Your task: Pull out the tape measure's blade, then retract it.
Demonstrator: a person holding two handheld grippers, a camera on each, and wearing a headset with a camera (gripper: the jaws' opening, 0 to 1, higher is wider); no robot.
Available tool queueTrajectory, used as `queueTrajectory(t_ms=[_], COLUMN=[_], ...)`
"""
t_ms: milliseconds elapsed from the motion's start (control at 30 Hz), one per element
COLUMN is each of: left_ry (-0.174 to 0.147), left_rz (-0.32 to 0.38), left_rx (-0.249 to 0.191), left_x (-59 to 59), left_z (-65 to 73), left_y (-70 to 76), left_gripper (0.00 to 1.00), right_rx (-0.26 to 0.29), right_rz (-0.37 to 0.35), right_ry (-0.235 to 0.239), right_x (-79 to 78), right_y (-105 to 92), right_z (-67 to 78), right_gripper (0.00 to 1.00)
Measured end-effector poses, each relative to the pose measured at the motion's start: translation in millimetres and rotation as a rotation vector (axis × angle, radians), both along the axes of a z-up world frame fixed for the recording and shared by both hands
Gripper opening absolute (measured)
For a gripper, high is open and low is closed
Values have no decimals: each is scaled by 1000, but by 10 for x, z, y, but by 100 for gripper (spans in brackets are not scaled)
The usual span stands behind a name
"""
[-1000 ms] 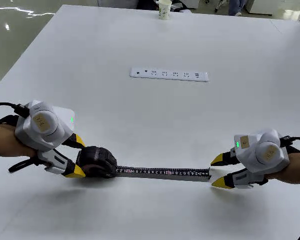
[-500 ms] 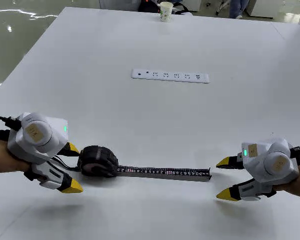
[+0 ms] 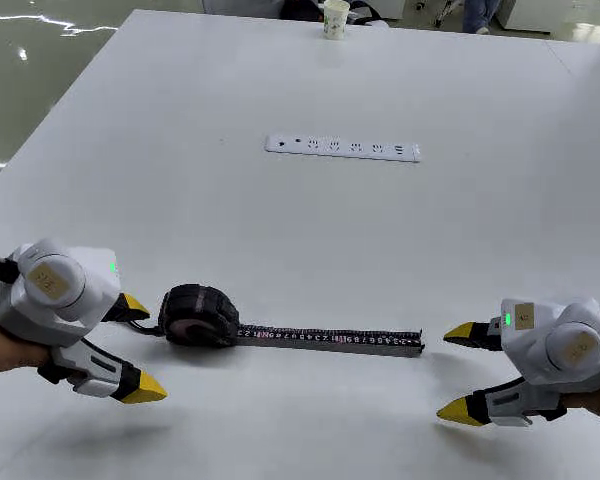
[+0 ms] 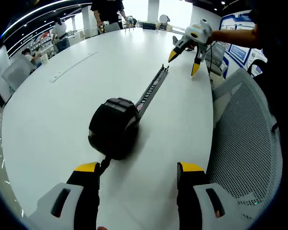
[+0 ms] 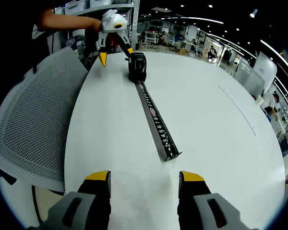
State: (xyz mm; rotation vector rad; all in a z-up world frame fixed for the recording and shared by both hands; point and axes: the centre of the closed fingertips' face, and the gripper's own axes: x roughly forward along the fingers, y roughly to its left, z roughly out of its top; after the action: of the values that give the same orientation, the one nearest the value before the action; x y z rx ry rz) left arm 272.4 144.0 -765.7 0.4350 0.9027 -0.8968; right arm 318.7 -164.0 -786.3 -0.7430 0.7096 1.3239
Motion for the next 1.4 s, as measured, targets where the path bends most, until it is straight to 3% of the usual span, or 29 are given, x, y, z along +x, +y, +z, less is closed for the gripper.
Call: queueTrajectory(t_ms=[333, 633, 767, 1033, 1267, 1400], left_ry=[-32, -89, -107, -181, -184, -202], left_rz=[118, 241, 275, 368, 406, 438], left_rx=[-63, -124, -128, -164, -194, -215], left_x=[-136, -218, -253, -236, -285, -286], left_z=[-32, -1, -5, 118, 190, 257], left_y=[-71, -142, -166, -191, -312, -364], left_gripper=[69, 75, 76, 81, 83, 84], right_rx=[66, 125, 156, 198, 236, 256], right_rz=[-112, -194, -244, -305, -365, -398], right_ry=[18, 11, 14, 20, 9, 19], right_x=[-130, -216, -243, -299, -335, -365], right_y=[9, 79, 122, 167, 195, 214], right_z=[38, 94, 128, 159, 228, 258], right_gripper=[62, 69, 73, 76, 85, 88])
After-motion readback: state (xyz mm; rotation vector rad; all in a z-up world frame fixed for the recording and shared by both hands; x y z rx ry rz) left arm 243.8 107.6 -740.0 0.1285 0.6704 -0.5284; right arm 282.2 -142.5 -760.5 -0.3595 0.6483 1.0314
